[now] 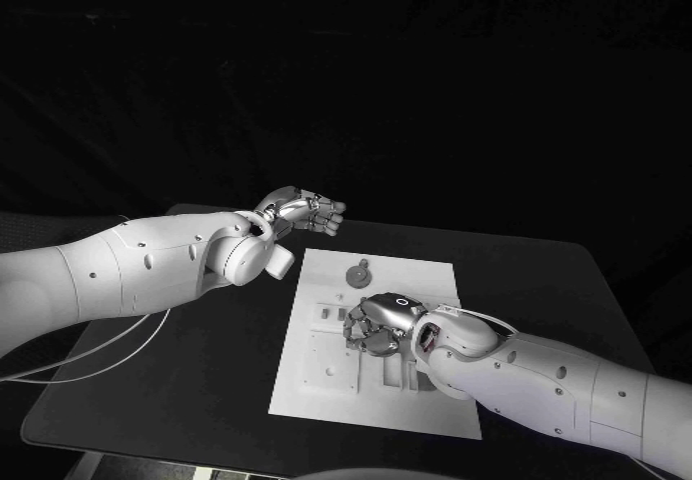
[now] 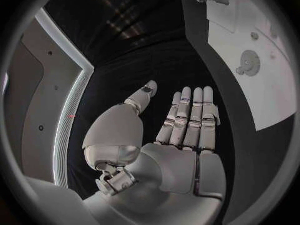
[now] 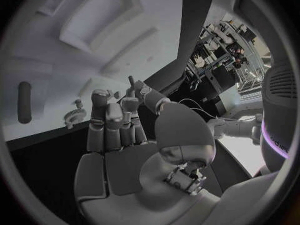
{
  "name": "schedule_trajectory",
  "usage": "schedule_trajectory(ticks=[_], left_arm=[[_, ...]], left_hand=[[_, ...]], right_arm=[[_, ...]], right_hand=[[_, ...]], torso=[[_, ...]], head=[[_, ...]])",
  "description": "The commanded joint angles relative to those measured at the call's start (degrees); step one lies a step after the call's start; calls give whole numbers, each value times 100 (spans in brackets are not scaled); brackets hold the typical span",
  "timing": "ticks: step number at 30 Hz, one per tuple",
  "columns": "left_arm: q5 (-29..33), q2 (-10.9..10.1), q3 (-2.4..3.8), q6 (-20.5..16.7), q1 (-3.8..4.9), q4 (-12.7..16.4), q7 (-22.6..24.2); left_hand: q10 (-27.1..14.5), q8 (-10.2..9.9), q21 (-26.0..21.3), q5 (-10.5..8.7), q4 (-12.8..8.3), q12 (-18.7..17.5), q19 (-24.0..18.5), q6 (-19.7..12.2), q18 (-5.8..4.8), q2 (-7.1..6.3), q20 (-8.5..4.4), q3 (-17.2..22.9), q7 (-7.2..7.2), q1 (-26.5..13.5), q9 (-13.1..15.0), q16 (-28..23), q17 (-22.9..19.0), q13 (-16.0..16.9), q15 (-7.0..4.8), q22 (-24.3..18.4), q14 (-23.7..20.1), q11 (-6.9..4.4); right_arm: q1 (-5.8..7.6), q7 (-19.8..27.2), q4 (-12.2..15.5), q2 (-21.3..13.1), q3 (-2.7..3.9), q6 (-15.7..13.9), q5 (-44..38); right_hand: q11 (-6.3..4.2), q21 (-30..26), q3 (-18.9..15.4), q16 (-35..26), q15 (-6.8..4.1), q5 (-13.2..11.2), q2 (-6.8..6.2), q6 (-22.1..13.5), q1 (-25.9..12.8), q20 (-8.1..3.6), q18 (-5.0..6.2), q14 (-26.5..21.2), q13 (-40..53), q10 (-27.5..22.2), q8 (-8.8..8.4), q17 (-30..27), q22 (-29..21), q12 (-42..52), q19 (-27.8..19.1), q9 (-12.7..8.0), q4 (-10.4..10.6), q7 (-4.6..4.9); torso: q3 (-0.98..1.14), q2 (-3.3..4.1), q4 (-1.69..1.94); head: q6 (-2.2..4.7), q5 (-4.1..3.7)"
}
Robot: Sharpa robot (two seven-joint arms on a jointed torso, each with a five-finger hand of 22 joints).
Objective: Assemble the parts on the task board
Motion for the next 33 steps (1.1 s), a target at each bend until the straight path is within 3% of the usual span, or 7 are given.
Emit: schedule_trajectory(ticks=[1,33], left_arm=[[32,18,7,38,9,9,61],[32,6,7,47,9,13,47]], left_hand=[[24,17,-15,0,-10,-31,-41,20,101,-38,-4,-33,17,18,-7,-23,8,-8,17,6,-18,0],[26,17,-13,0,-9,-39,-42,17,102,-37,-3,-39,18,26,-15,-35,14,-23,19,14,-19,2]], right_arm=[[-17,-26,-10,23,-10,129,-167],[-113,-71,-205,139,-62,176,-229]], right_hand=[[-32,38,24,38,-45,17,13,192,5,-32,76,-15,9,15,19,-5,97,-19,-2,5,-1,140],[-32,45,35,44,-45,17,11,194,0,-33,76,-17,10,19,16,-6,99,-24,-2,6,-1,140]], torso=[[1,-1,0],[3,-3,1]], head=[[1,6],[-19,40]])
